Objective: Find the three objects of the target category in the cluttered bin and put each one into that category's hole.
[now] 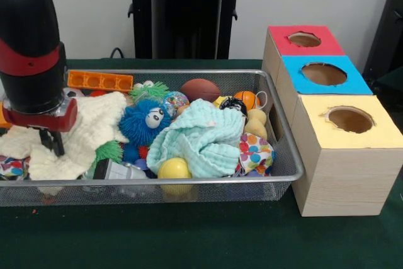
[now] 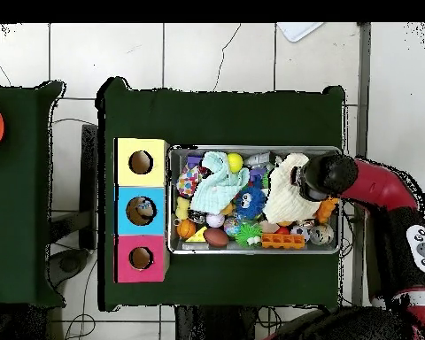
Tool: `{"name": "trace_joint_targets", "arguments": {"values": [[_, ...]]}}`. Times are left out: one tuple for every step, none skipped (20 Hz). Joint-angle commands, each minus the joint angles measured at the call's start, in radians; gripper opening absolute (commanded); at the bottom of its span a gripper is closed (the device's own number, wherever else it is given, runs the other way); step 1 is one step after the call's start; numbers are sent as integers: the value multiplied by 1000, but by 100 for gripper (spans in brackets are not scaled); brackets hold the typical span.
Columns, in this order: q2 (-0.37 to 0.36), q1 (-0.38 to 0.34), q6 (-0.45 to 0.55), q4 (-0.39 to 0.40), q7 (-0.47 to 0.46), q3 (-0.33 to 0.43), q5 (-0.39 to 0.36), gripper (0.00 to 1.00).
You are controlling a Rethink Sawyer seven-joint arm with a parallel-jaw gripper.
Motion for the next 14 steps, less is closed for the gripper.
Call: {"name": "trace_joint_targets", "arguments": {"values": [[26,-107,-67,48,-178,36,-56,0],[15,-86,-46,36,-171,45,-46,0],[7,-86,-35,41,-173,46,-45,0],[-31,-111,-142,185,-142,31,-75,0],[-46,-114,-139,204,-140,29,-75,0],[-24,-123,-80,124,-175,39,-63,0],[-36,-128,-70,123,-182,45,-58,0],[-70,-119,-70,161,-167,48,-50,0],[-94,-119,-59,176,-167,49,-47,0],[-94,-117,-66,189,-160,47,-52,0],[-122,-115,-49,208,-159,47,-45,0],[-133,-117,-24,197,-167,49,-38,0],[-168,-110,-2,220,-160,49,-29,0],[-181,-102,12,221,-154,50,-24,0]]}}
